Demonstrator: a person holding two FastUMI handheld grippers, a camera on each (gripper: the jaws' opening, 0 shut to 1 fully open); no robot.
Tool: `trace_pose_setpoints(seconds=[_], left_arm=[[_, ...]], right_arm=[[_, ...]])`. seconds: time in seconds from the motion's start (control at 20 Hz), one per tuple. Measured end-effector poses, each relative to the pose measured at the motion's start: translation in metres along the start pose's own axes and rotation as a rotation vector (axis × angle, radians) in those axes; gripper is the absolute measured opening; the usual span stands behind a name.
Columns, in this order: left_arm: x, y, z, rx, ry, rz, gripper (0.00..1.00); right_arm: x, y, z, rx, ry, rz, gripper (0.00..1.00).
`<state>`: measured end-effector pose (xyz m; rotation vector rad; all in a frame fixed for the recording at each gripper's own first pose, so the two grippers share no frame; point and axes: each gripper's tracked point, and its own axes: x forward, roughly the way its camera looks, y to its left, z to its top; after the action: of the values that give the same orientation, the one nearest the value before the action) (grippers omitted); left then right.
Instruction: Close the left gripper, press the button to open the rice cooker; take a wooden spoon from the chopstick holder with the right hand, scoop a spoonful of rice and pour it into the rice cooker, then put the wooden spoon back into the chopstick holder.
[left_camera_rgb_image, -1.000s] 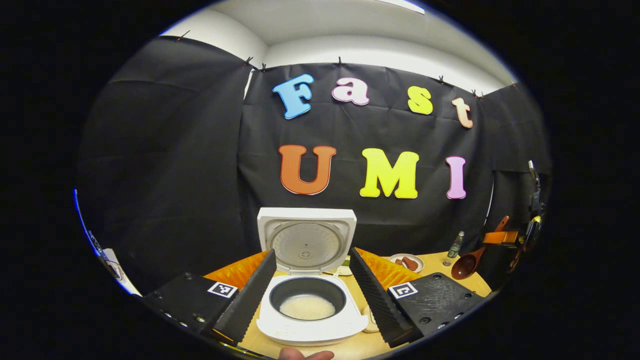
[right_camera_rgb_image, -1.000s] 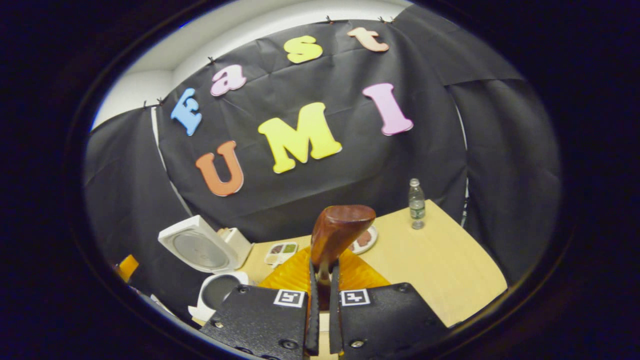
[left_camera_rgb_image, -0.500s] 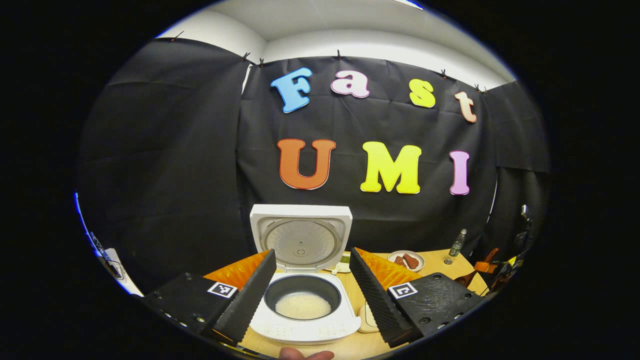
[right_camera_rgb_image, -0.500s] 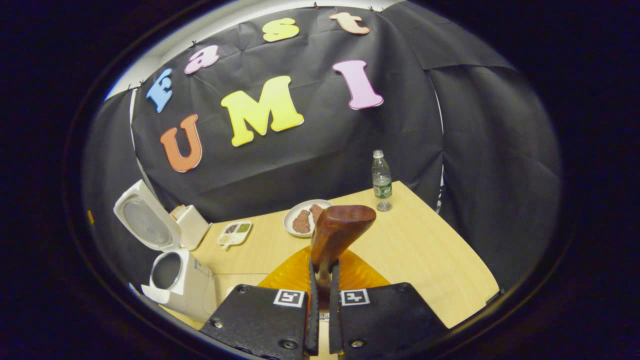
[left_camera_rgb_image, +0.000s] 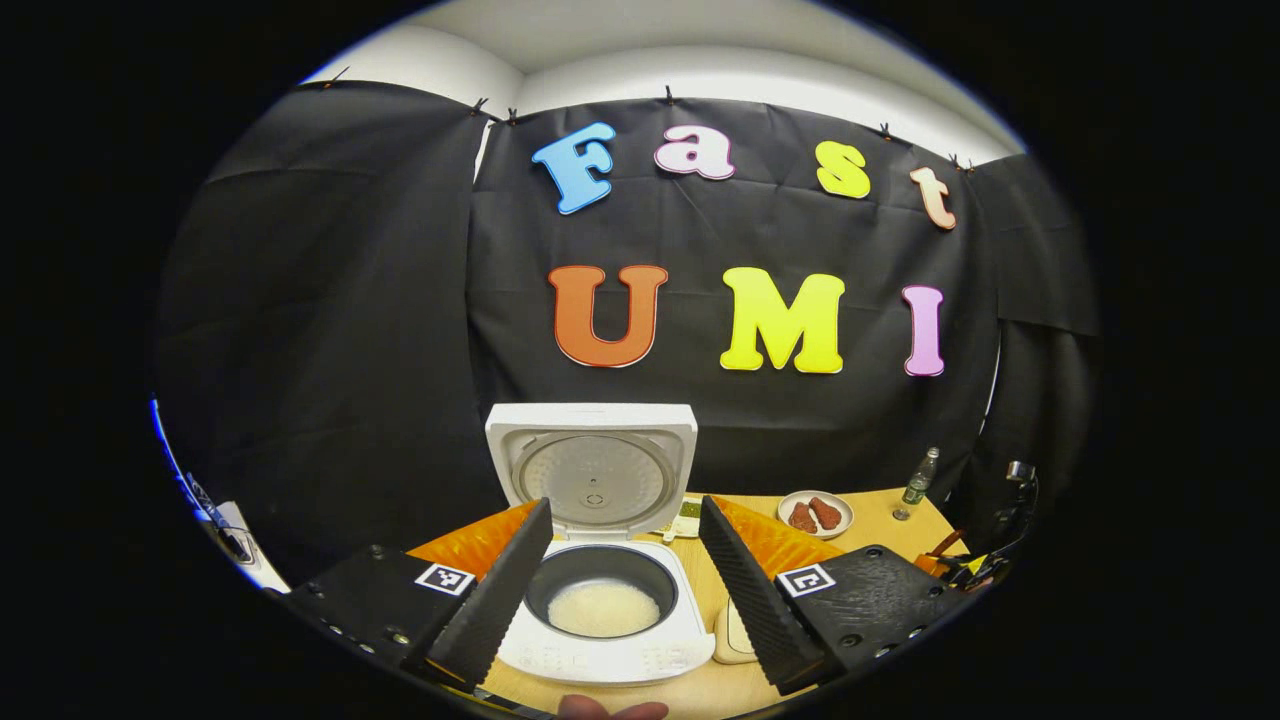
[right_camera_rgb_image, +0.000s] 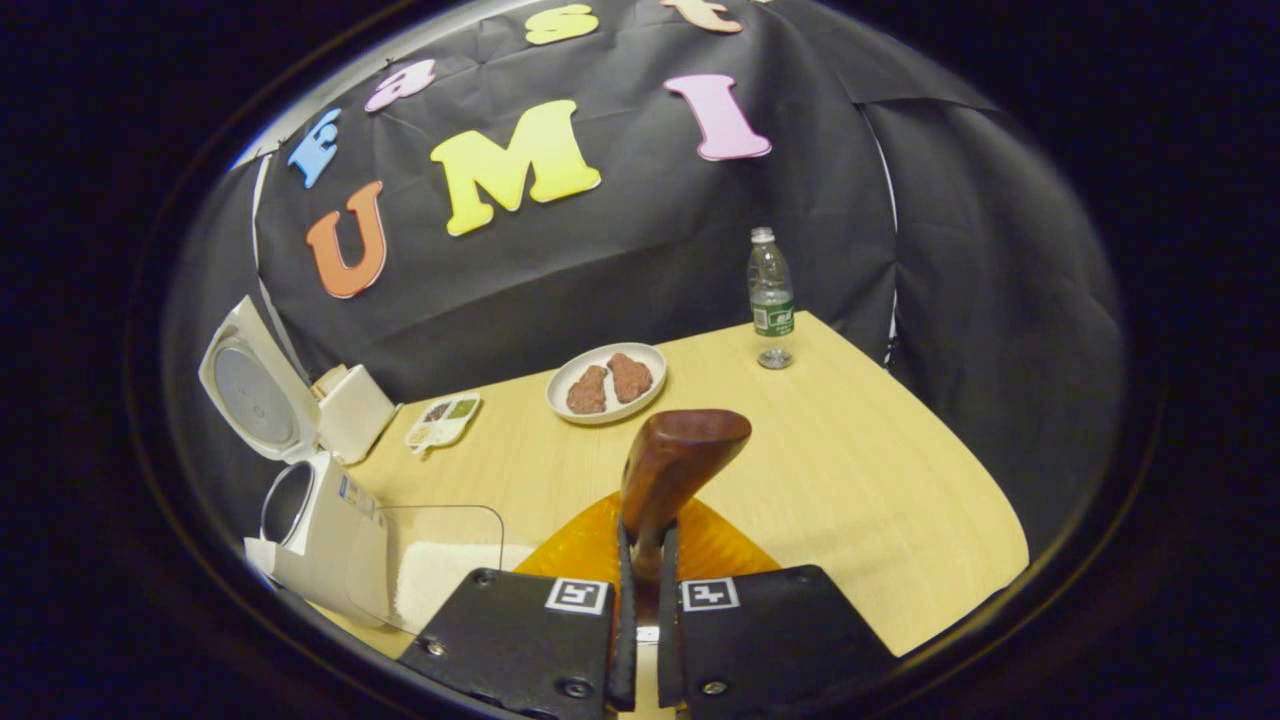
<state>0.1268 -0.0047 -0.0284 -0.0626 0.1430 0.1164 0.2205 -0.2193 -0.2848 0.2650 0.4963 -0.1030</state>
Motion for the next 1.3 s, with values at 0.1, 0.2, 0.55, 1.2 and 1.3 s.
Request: trace_pose_setpoints(seconds=[0.1, 0.2, 0.55, 1.2, 1.3], left_arm=[[0.003, 0.001, 0.006, 0.003, -0.010, 0.008, 0.94], [0.004, 0.003, 0.010, 0.004, -0.020, 0.016, 0.94], [0.011, 0.009, 0.024, 0.017, -0.054, 0.022, 0.94], [0.092, 0.042, 0.082, 0.054, -0.111, 0.037, 0.94], [0.121, 0.050, 0.083, 0.029, -0.069, 0.039, 0.95]], right_arm=[[0.003, -0.002, -0.003, 0.002, 0.007, -0.001, 0.15], [0.004, -0.003, -0.005, 0.016, 0.011, 0.008, 0.16], [-0.009, -0.009, 0.006, -0.002, -0.010, 0.001, 0.59], [-0.131, 0.002, 0.117, -0.104, -0.273, -0.071, 1.00], [-0.155, 0.007, 0.127, -0.134, -0.303, -0.079, 1.00]])
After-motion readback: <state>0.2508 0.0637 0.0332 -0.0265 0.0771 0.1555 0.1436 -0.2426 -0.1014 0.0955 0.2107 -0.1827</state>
